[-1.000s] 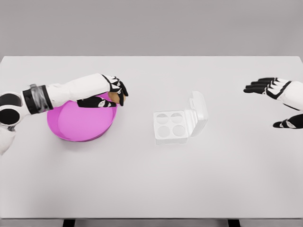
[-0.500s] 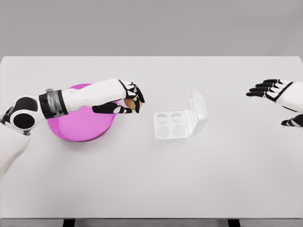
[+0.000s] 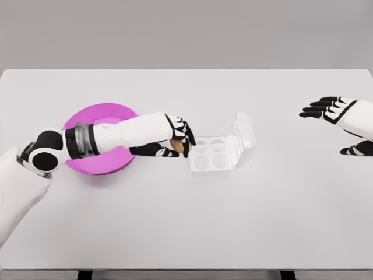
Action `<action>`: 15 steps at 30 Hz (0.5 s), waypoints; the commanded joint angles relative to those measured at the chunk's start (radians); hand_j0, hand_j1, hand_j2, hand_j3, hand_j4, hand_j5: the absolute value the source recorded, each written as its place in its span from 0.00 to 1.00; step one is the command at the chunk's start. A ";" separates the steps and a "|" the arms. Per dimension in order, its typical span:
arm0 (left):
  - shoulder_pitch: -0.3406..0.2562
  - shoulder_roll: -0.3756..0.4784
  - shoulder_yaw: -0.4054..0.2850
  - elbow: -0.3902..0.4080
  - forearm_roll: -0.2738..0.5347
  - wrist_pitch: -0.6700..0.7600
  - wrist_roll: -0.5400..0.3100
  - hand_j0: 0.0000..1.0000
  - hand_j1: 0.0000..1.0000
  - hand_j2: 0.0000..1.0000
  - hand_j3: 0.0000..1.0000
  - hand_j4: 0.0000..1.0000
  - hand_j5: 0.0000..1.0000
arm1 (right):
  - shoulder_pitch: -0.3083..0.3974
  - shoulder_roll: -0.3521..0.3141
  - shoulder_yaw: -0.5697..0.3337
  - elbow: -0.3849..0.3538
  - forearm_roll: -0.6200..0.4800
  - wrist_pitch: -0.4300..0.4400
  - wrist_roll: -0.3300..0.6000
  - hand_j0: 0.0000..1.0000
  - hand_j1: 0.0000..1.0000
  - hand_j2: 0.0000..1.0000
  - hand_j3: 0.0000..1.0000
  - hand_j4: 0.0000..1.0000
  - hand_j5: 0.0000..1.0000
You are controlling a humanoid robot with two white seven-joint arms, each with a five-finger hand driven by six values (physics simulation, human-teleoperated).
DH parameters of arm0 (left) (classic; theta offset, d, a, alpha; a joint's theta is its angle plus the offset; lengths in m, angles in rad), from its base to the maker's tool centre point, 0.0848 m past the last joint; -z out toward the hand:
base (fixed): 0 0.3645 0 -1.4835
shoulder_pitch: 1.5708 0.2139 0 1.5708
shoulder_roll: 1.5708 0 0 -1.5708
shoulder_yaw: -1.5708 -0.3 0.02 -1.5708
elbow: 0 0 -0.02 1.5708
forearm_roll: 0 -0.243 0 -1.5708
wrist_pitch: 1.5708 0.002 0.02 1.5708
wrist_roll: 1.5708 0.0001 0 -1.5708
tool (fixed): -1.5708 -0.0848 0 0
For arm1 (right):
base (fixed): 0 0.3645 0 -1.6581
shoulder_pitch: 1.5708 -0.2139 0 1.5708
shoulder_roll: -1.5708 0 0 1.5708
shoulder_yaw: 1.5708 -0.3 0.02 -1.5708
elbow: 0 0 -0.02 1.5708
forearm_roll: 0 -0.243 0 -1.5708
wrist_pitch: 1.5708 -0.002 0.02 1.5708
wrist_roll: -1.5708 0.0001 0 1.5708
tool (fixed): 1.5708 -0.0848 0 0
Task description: Pack egg into the box and close the box lid
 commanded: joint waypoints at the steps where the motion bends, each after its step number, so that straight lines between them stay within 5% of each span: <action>1: 0.000 -0.005 -0.002 -0.019 0.009 0.003 0.001 0.39 0.39 0.39 0.39 0.39 0.39 | 0.000 0.000 0.000 -0.001 -0.011 0.003 -0.001 1.00 1.00 1.00 1.00 1.00 1.00; 15: -0.003 -0.097 -0.020 0.031 -0.010 0.003 0.001 0.37 0.37 0.37 0.37 0.37 0.37 | 0.035 0.000 -0.009 -0.001 -0.011 0.003 -0.001 1.00 1.00 1.00 1.00 1.00 1.00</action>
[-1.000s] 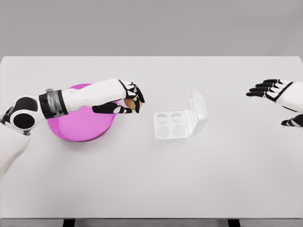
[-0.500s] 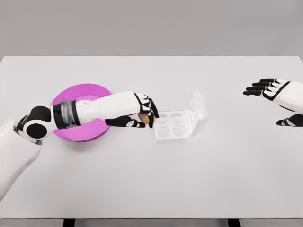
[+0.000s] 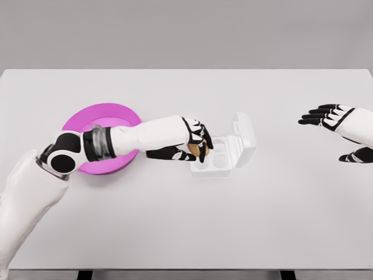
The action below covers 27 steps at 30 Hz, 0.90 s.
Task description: Pack egg into the box and close the box lid
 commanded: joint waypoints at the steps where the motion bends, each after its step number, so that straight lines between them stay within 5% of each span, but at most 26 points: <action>1: 0.000 -0.015 -0.002 0.014 0.003 0.003 0.001 0.37 0.37 0.37 0.37 0.37 0.37 | 0.000 0.004 -0.004 0.000 -0.006 0.003 -0.001 1.00 1.00 1.00 1.00 1.00 1.00; 5: -0.008 -0.030 -0.010 0.057 0.000 0.003 0.001 0.37 0.37 0.37 0.37 0.37 0.37 | -0.003 0.002 -0.072 0.000 -0.006 0.003 -0.001 1.00 1.00 1.00 1.00 1.00 1.00; 12: -0.014 -0.067 -0.014 0.119 -0.016 0.003 0.001 0.37 0.37 0.37 0.37 0.37 0.37 | -0.005 0.010 -0.069 0.000 -0.007 0.003 -0.001 1.00 1.00 1.00 1.00 1.00 1.00; 15: -0.014 -0.067 -0.016 0.129 -0.016 0.003 0.001 0.38 0.38 0.38 0.38 0.38 0.38 | -0.012 0.074 -0.075 0.000 -0.001 0.003 -0.001 1.00 1.00 1.00 1.00 1.00 1.00; 27: -0.029 -0.092 -0.024 0.188 -0.017 0.003 0.001 0.41 0.41 0.41 0.41 0.41 0.41 | -0.045 0.076 -0.050 0.007 -0.001 0.003 -0.001 1.00 1.00 1.00 1.00 1.00 1.00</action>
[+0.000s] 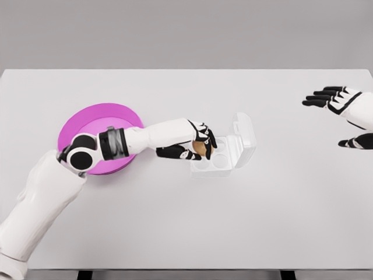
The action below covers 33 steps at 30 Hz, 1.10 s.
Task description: Pack egg into the box and close the box lid
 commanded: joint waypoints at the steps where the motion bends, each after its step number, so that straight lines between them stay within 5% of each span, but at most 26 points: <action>1: 0.000 -0.007 -0.002 0.008 0.008 0.003 0.001 0.41 0.41 0.41 0.41 0.41 0.41 | 0.002 0.002 0.003 0.007 -0.002 0.003 -0.001 1.00 1.00 1.00 1.00 1.00 1.00; 9: -0.015 -0.019 0.000 0.051 -0.007 0.003 0.001 0.46 0.46 0.46 0.46 0.46 0.46 | 0.003 -0.001 0.112 0.007 0.003 0.003 -0.001 1.00 1.00 1.00 1.00 1.00 1.00; 14: -0.015 -0.019 0.000 0.052 -0.007 0.003 0.001 0.61 0.61 0.61 0.61 0.61 0.61 | 0.000 0.000 0.155 0.013 0.040 0.003 -0.001 1.00 1.00 1.00 1.00 1.00 1.00; 33: -0.017 -0.010 0.006 0.047 -0.006 0.003 0.001 0.79 0.79 0.79 0.79 0.79 0.79 | -0.011 0.004 0.179 0.039 0.047 0.003 -0.001 1.00 1.00 1.00 1.00 1.00 1.00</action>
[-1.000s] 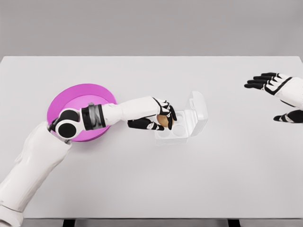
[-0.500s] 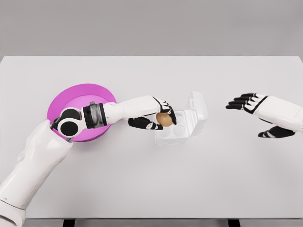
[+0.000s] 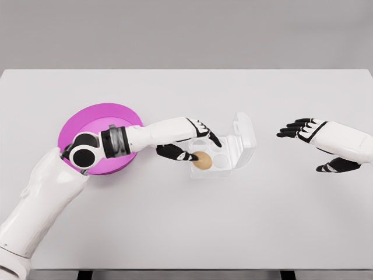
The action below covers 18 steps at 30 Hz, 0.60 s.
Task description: Pack egg into the box and close the box lid
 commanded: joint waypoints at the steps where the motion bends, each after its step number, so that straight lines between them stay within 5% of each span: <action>1: 0.000 0.004 0.004 -0.003 0.008 0.003 0.000 0.81 0.81 0.81 0.81 0.81 0.81 | 0.000 -0.001 0.001 0.000 -0.006 0.003 0.000 1.00 1.00 1.00 1.00 1.00 1.00; 6: -0.009 0.010 0.016 -0.014 0.013 0.003 0.000 0.99 0.99 0.99 0.99 0.99 0.99 | 0.000 -0.001 0.027 -0.004 -0.006 0.003 0.000 1.00 1.00 1.00 1.00 1.00 1.00; 12: 0.008 0.112 0.194 -0.061 0.040 0.003 0.000 1.00 1.00 1.00 1.00 1.00 1.00 | -0.020 0.037 0.050 -0.006 -0.006 0.003 0.000 1.00 1.00 1.00 1.00 1.00 1.00; 18: 0.014 0.260 0.226 -0.080 0.260 0.003 0.000 1.00 1.00 1.00 1.00 1.00 1.00 | -0.037 0.042 0.088 -0.009 -0.004 0.003 0.000 1.00 1.00 1.00 1.00 1.00 1.00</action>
